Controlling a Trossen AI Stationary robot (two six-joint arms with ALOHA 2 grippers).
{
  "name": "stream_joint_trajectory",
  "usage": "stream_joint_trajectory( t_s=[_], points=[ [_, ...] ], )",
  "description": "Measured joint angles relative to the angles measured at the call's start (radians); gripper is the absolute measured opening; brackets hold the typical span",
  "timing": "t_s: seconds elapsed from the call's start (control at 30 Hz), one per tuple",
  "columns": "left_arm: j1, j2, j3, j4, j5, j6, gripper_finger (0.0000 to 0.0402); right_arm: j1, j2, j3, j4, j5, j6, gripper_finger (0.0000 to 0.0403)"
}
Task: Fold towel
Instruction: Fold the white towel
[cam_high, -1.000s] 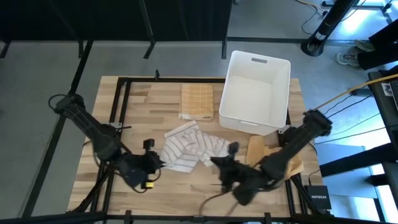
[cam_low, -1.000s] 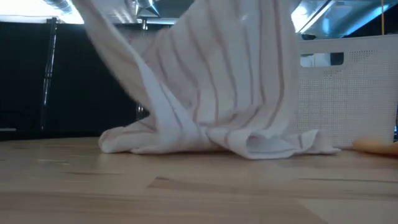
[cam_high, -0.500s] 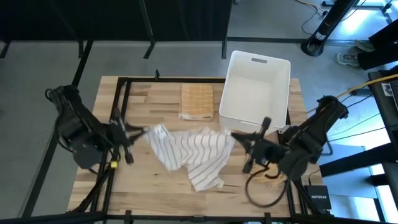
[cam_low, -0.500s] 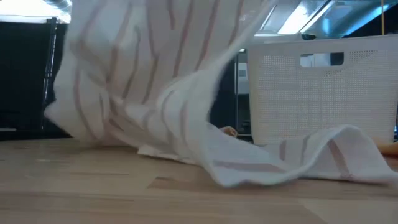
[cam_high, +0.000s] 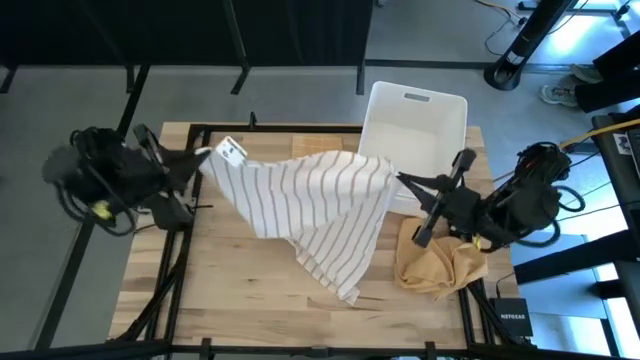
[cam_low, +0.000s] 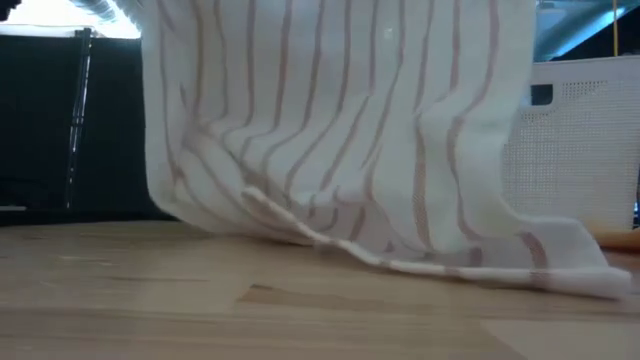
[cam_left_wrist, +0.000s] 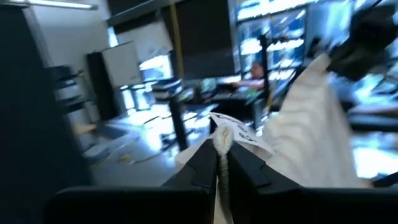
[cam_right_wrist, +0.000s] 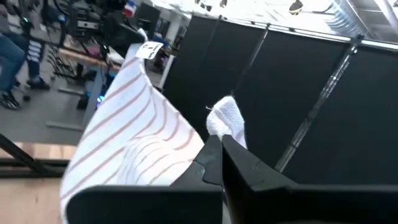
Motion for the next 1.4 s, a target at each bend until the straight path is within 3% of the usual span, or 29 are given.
stream_joint_trajectory(
  t_s=[0.13, 0.33, 0.57, 0.7, 0.83, 1.0, 1.17, 1.4],
  points=[
    [-0.085, -0.016, 0.000, 0.116, 0.101, 0.045, 0.0017, 0.001, -0.003, 0.000, 0.030, -0.068, 0.001, 0.0001],
    [-0.260, -0.027, 0.000, 0.054, 0.189, -0.031, 0.0017, 0.001, -0.002, 0.000, 0.035, -0.216, 0.106, 0.0001],
    [-0.439, 0.026, 0.000, -0.014, 0.196, -0.168, 0.0017, 0.042, 0.001, 0.000, 0.038, -0.400, 0.193, 0.0001],
    [-0.480, 0.070, 0.000, 0.103, 0.145, -0.041, 0.0017, 0.061, 0.000, 0.000, 0.057, -0.376, 0.186, 0.0001],
    [-0.466, 0.092, 0.000, 0.339, 0.058, 0.255, 0.0017, 0.056, -0.004, 0.000, 0.134, -0.302, 0.081, 0.0001],
    [-0.381, 0.078, 0.000, 0.613, 0.055, 0.594, 0.0017, -0.042, -0.009, 0.001, 0.299, -0.259, -0.132, 0.0001],
    [-0.299, 0.005, 0.027, 0.630, 0.084, 0.640, 0.0017, -0.222, -0.013, 0.001, 0.357, -0.323, -0.252, 0.0001],
    [-0.203, -0.102, 0.034, 0.632, 0.089, 0.643, 0.0017, -0.506, -0.003, 0.001, 0.385, -0.531, -0.252, 0.0001]
  ],
)
